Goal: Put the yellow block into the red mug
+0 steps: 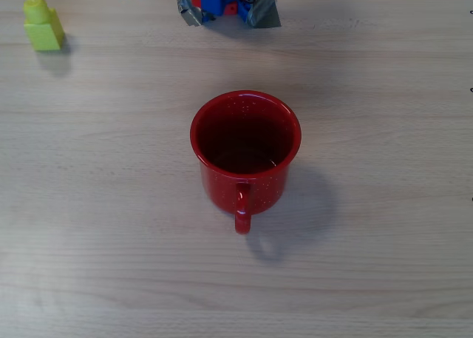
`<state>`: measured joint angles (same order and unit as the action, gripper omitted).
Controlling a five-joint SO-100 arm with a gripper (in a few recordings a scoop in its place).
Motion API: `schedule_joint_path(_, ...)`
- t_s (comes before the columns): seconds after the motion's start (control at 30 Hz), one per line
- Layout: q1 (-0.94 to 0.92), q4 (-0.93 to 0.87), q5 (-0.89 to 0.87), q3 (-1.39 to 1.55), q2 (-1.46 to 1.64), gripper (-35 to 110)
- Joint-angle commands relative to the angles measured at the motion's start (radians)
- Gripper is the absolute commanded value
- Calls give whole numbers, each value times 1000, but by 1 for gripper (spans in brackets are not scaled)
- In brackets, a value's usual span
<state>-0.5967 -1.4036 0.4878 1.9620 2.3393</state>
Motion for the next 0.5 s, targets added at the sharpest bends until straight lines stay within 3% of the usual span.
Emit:
schedule_joint_path(0.0, -66, -37, 80, -132, -60, 0)
schedule_joint_path(0.27, -299, -222, 304, -407, -275, 0)
schedule_joint_path(0.47, -477, -267, 503, -532, -368, 0)
